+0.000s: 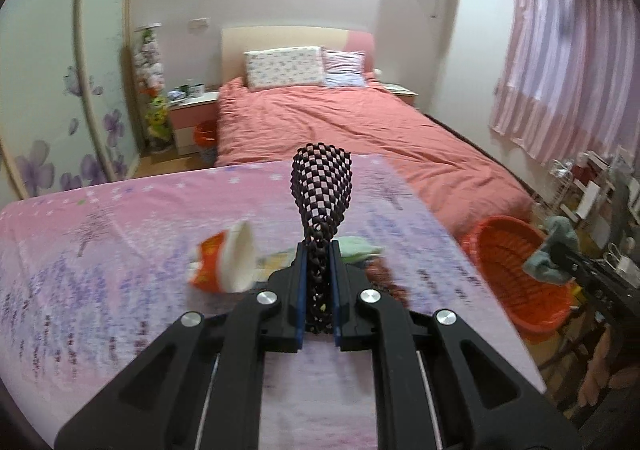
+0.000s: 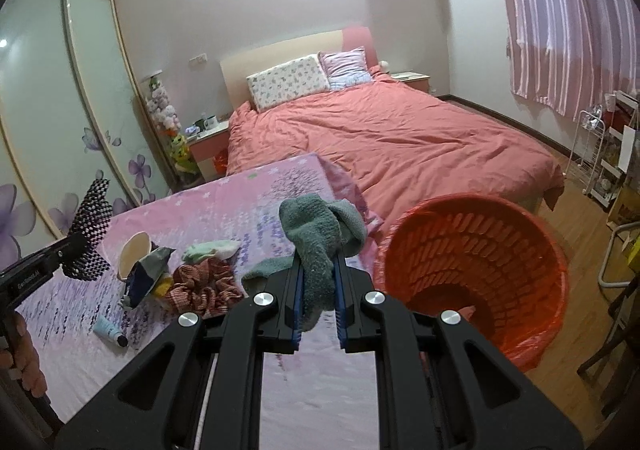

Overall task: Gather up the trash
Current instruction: 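Carry the sock and mat over the orange basket and open both tools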

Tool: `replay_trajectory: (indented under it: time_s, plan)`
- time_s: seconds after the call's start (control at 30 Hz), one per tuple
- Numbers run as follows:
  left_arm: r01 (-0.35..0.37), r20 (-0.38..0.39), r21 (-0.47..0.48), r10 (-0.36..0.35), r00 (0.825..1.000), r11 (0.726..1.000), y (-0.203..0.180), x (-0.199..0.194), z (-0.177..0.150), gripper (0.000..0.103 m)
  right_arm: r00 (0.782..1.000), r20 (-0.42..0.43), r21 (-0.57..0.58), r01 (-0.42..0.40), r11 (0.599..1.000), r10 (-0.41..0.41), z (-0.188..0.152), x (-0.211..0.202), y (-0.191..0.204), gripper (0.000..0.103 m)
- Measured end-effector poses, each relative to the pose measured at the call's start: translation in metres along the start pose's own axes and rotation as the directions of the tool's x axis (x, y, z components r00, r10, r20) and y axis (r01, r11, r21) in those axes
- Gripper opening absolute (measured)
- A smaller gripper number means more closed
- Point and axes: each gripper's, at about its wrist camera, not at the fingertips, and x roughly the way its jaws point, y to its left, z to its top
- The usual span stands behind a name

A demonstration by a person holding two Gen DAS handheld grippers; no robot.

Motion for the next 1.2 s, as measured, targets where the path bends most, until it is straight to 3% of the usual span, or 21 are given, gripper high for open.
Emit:
replay_trajectory:
  time_s: [0.3,0.63,0.97,1.2]
  plan:
    - [0.155,-0.011,0.072,-0.155,0.988,0.985,-0.083,0.011,0.0,0.011,0.998,0.026,0.055,0.052,0.997,-0.053,0.007,-0.011,-0.046,0.013]
    - [0.31,-0.06,0.138,-0.304,0.951,0.941,-0.182,0.04,-0.008,0.011,0.994,0.027,0.166,0.098,0.981,-0.104,0.013,-0.003,-0.109,0.013]
    - [0.386,-0.13,0.196,-0.366,0.921,0.901,-0.247,0.084,-0.016,0.011,0.991,0.007,0.238,0.13,0.963,-0.135,0.016,0.017,-0.15,0.013]
    - [0.384,-0.197,0.186,-0.349,0.916,0.904,-0.266,0.126,-0.022,0.012,0.991,-0.043,0.287,0.131,0.949,-0.124,0.009,0.036,-0.17,0.016]
